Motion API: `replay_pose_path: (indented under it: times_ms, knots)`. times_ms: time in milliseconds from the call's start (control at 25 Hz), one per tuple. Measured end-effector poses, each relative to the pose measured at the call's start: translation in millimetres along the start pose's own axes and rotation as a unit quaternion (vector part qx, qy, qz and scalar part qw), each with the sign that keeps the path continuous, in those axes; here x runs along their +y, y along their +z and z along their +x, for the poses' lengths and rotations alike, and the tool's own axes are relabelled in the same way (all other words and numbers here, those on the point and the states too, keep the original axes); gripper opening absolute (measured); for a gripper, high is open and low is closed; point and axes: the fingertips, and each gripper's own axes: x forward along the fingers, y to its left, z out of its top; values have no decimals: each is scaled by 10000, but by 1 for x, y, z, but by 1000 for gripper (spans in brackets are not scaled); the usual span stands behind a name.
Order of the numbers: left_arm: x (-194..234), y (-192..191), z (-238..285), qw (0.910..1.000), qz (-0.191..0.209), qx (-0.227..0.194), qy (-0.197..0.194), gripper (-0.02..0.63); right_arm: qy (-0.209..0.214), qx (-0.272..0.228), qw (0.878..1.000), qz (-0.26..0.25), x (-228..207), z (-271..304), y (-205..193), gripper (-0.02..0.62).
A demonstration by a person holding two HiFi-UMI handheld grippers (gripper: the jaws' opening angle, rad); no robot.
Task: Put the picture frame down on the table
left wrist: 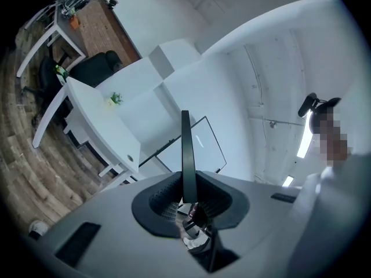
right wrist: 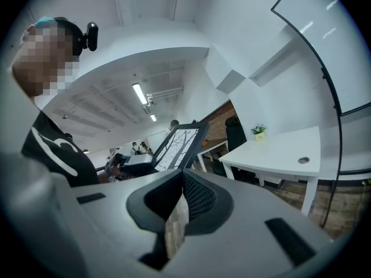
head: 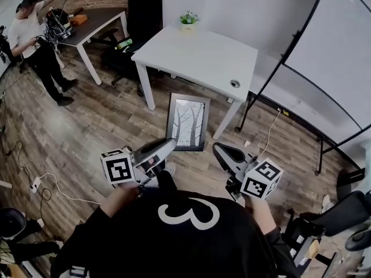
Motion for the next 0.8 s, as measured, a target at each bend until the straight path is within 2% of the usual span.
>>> replay_pose_path:
  times_ms: [360,480,680,800]
  knots:
    - [48,35,23,9995,-214,204,70,81,-140,53,9993,339,-42,41,4,23]
    - [67,45,37,9988,-309,371,87,81,-272,38,9984,493,-62,53,7,23]
    - [118,93,74,9965,-500,661,102,81,-498,61,9955,798,-115,101,22,23]
    - [127,98,79,9957,-432,822,70,81,-596,-32,9945,867,-125,108,21,23]
